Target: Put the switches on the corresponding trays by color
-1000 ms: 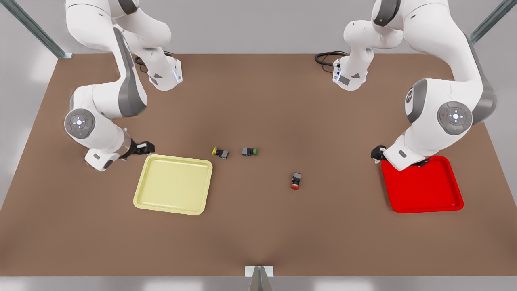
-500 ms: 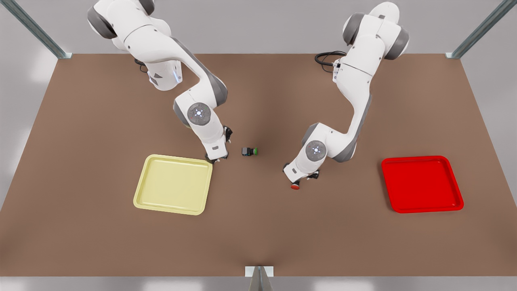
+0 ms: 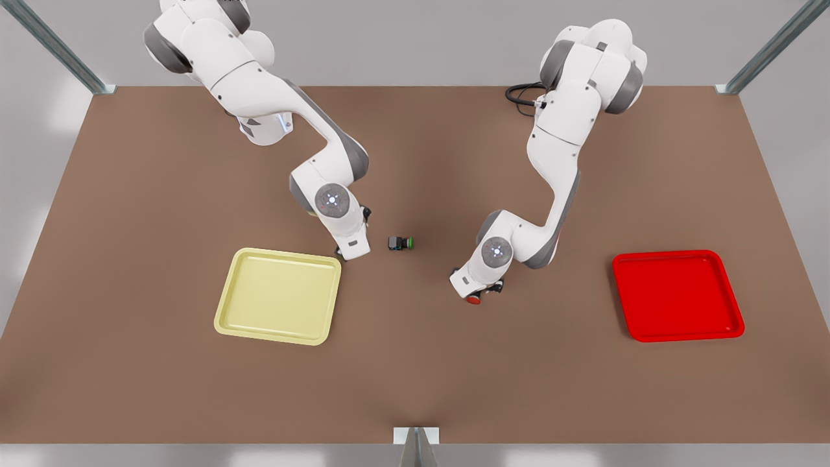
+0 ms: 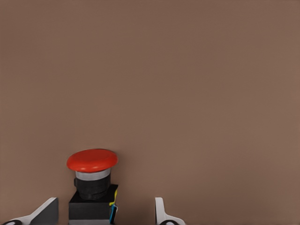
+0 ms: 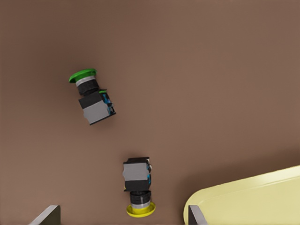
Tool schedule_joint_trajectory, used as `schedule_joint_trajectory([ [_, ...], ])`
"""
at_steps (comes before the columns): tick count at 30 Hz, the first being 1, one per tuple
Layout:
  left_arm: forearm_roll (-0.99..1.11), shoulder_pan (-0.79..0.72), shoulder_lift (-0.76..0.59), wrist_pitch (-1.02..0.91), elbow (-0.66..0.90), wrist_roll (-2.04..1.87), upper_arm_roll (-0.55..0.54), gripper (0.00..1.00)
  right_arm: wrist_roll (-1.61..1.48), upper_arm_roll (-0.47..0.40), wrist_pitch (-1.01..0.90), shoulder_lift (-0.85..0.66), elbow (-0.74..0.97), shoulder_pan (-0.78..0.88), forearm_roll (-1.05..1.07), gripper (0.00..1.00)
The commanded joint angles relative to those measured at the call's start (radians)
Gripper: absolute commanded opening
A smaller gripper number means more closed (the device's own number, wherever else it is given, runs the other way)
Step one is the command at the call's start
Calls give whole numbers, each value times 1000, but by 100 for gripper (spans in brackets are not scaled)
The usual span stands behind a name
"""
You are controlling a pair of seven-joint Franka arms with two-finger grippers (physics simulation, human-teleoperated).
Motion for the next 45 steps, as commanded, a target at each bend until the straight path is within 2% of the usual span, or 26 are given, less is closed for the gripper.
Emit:
schedule_joint_trajectory([
  [1, 0, 0, 0, 0, 0, 0, 0, 69, 0, -1, -1, 0, -2, 0, 0, 100],
  [2, 0, 0, 2, 0, 0, 0, 0, 64, 0, 0, 1, -5, -22, 0, -2, 100],
  [5, 0, 0, 2, 0, 0, 2, 0, 62, -20, 0, 8, -8, -42, 0, -3, 100],
  [8, 0, 1, 2, 0, 2, 3, 0, 60, -113, -1, 107, 5, -93, -1, -5, 100],
  [23, 0, 1, 5, 0, 2, 3, 2, 57, -163, -6, 259, 106, -149, -6, -37, 100],
  [43, 0, 3, -6, -9, 8, 8, 12, 52, -144, -33, 328, 150, -182, 6, -80, 100],
  [44, 0, 3, -6, -8, 8, 9, 12, 52, -144, -35, 331, 156, -182, 6, -80, 99],
  [45, 0, 3, -9, -9, 9, 11, 14, 52, -144, -35, 332, 158, -182, 6, -80, 91],
])
